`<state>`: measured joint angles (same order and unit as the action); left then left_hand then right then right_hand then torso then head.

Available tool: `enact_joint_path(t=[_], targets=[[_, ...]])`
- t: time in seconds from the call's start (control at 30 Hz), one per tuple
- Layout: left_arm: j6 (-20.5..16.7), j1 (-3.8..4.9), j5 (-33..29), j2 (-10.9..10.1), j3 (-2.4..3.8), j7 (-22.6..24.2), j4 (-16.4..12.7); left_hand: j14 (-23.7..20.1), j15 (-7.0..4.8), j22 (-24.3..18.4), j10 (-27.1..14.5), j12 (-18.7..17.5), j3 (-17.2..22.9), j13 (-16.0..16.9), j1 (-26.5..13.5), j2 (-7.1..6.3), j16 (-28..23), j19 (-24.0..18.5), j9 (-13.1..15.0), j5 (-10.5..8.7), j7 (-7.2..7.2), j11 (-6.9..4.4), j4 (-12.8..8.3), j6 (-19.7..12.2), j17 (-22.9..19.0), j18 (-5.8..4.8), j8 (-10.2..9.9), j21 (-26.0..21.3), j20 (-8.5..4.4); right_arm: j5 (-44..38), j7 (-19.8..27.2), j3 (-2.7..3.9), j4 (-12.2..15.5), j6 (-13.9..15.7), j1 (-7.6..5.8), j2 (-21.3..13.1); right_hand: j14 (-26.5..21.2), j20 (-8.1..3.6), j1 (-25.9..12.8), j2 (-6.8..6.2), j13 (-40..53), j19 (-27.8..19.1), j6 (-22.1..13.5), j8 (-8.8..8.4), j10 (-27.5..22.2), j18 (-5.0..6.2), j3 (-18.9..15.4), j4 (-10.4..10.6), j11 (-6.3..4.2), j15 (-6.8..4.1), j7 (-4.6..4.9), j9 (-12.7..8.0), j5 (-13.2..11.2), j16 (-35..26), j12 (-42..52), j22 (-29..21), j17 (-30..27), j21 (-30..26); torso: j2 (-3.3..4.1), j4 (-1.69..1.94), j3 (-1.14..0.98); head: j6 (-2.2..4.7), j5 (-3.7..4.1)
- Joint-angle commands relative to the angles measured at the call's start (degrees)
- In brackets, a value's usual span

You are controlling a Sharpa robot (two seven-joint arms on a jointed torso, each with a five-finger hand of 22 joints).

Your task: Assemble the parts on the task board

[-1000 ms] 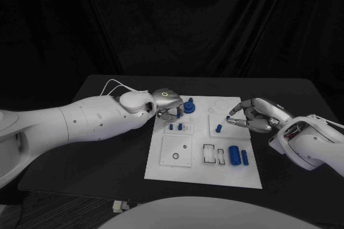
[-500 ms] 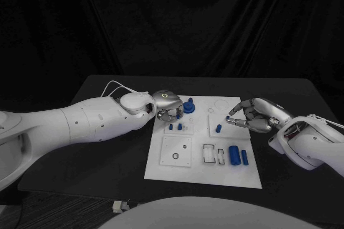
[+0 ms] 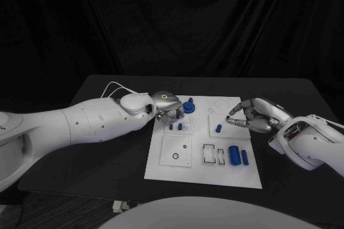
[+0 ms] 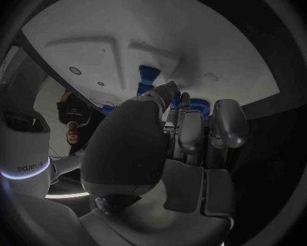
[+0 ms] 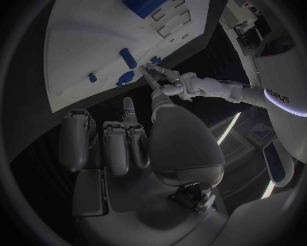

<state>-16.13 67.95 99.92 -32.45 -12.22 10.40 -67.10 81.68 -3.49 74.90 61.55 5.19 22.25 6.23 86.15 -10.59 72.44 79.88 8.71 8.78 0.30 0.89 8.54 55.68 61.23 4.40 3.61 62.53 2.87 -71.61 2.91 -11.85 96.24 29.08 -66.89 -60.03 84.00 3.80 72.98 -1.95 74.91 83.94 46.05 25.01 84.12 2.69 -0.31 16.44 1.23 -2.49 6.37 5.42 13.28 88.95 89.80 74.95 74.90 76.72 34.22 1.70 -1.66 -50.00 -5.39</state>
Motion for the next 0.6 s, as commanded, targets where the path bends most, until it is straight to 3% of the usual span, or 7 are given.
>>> enact_joint_path(t=[0.03, 0.33, 0.53, 0.6], targets=[[0.2, -0.08, 0.0, 0.0, 0.05, 0.1, -0.1, -0.4, 0.31, 6.8, -1.3, -0.6, 0.0, -0.2, -0.8, -0.31, -0.3, -0.3, -0.7, -0.82, -0.97, 0.44, 0.3, -2.9, -0.4, 1.04, -0.1, -0.4, 0.19, -0.1, -0.4, 0.03, 0.2, -0.1, 0.14, -0.2, 5.4, 0.24, 0.5, -0.07, 14.7, -0.3, 0.4, -0.35, 5.6, 0.62, -0.3, 0.0, 0.39, 0.28, -0.1, -0.1, 0.3, -0.3, 0.0, 10.6, 12.9, -0.2, -0.04, 0.02, 0.0, 0.0, 0.04], [-3.0, -0.1, 0.0, -0.6, 0.05, 0.2, -0.2, -0.7, 0.59, 7.0, -4.1, -0.8, -2.9, 0.2, -1.8, -0.26, -0.6, -0.2, -2.0, -3.9, -2.59, 0.97, 1.2, -8.0, -1.0, 1.08, 0.0, -1.1, 0.53, -0.1, -0.4, 0.03, 0.3, 0.1, 0.14, -0.5, 5.4, 0.24, 0.5, -0.07, 14.7, -0.3, 0.4, -0.35, 5.6, 0.62, -0.3, 0.0, 0.39, 0.28, -0.1, -0.1, 0.3, -0.3, 0.0, 10.6, 12.9, -0.2, -0.05, 0.02, 0.0, 0.0, 0.03], [-9.2, -0.07, 0.0, -2.5, 0.07, 0.9, -0.9, -0.5, 0.71, 7.2, -4.8, -0.5, -4.8, 0.7, -1.4, 0.11, -0.3, 0.1, -2.6, -4.08, -3.47, 1.1, 1.8, -10.0, -0.7, 1.02, 0.0, -1.0, 0.67, -0.1, -0.4, 0.04, 0.8, 0.7, -0.01, -1.4, 5.4, 0.25, 0.6, -0.1, 14.5, -0.4, 0.5, -0.35, 5.5, 0.65, -0.4, 0.0, 0.39, 0.28, -0.1, -0.1, 0.3, -0.4, -0.1, 10.6, 12.8, -0.4, -0.05, 0.01, 0.02, 0.0, 0.0], [-11.5, 0.11, 0.0, -3.8, 0.07, 1.3, -1.6, -0.4, 0.68, 7.3, -4.9, -0.4, -4.9, 0.8, -1.1, 0.19, -0.1, 0.2, -2.6, -4.03, -3.56, 1.07, 1.7, -9.9, -0.5, 0.99, 0.1, -0.8, 0.66, -0.1, -0.5, 0.05, 1.1, 1.1, -0.71, -1.9, 5.4, 0.25, 0.7, -0.18, 14.2, -0.5, 0.5, -0.34, 5.3, 0.7, -0.4, 0.0, 0.39, 0.28, -0.11, -0.1, 0.3, -0.5, -0.3, 10.5, 12.6, -0.6, -0.05, 0.02, 0.02, 0.0, -0.04]])
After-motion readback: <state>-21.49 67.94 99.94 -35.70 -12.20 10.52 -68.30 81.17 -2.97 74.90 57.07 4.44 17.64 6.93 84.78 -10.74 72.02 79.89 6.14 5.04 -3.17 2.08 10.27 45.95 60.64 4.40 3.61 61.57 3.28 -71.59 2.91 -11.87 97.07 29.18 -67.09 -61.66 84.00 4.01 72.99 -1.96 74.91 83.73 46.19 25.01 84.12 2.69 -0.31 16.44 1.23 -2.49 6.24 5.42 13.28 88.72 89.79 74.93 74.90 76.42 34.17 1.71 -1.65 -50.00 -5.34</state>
